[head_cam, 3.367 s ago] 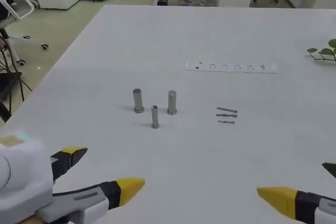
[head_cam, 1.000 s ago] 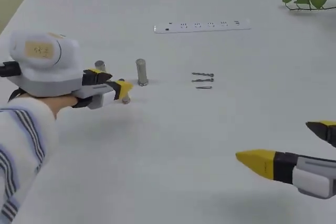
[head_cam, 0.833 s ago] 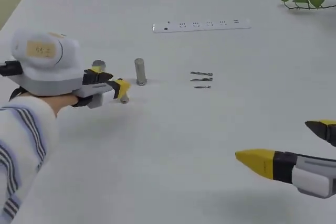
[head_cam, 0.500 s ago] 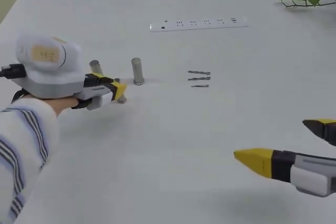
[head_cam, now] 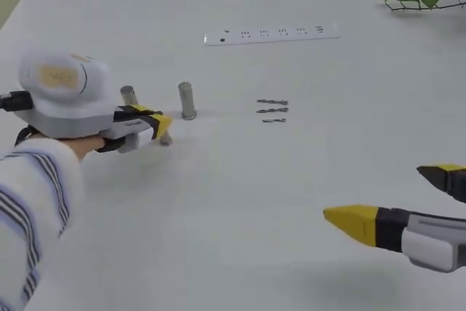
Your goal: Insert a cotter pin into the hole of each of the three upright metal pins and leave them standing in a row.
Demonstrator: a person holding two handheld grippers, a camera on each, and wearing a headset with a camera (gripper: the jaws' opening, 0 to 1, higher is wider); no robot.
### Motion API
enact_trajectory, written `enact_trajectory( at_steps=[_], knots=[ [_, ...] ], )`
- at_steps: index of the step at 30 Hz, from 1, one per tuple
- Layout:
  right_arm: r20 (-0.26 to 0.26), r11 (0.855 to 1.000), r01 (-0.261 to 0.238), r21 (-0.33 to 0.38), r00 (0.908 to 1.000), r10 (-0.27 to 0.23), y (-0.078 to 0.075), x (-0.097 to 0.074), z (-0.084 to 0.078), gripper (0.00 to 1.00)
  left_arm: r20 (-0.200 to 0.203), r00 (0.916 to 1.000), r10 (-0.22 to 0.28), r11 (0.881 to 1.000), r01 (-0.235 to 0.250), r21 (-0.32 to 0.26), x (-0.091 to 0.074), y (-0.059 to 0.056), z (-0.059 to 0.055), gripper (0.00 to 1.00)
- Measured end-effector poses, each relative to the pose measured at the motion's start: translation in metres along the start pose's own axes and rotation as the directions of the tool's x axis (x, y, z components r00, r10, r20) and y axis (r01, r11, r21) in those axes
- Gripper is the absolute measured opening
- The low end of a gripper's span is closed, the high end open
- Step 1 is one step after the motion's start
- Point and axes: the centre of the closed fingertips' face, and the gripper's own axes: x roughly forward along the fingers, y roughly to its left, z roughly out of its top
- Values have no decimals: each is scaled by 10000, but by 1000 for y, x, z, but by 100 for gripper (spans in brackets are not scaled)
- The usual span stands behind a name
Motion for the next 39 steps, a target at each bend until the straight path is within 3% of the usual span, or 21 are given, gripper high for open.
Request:
enact_trajectory(
  at_steps=[7, 12, 17, 19, 21, 24, 29, 34, 39],
  knots=[
    [-36, 10000, -21, -58, 10000, 21, 1, -1, 0, 95, 18, 10000, 70, 9997, -69, -239, -4, 6, -1, 5],
    [17, 9999, -63, -135, 10000, 64, 3, -3, 3, 94, -169, 9999, 10, 9997, -6, 232, -9, 1, -3, 5],
    [64, 9996, -194, -223, 9998, 196, 8, -4, 6, 94, -356, 9989, -303, 9931, 341, 1125, -14, -16, -4, 5],
    [55, 9994, -222, -269, 9997, 223, 9, -4, 6, 94, -361, 9977, -569, 9919, 606, 1114, -17, -25, -4, 5],
    [81, 9992, -276, -302, 9996, 278, 11, -5, 6, 94, -279, 9965, -786, 9916, 810, 1011, -20, -33, -3, 5],
    [83, 9987, -349, -369, 9993, 352, 14, -7, 6, 94, -62, 9953, -967, 9818, 964, 1634, -26, -48, 1, 5],
    [126, 9981, -421, -439, 9990, 427, 18, -11, 6, 94, 117, 9918, -1275, 9727, 1228, 1967, -34, -68, 6, 5],
    [93, 9973, -493, -543, 9987, 498, 21, -14, 4, 93, 219, 9858, -1665, 9641, 1581, 2132, -42, -86, 9, 5],
    [167, 9973, -463, -574, 9987, 473, 22, -18, 3, 93, 79, 9758, -2186, 9575, 2130, 1946, -46, -102, 2, 5]
  ],
)
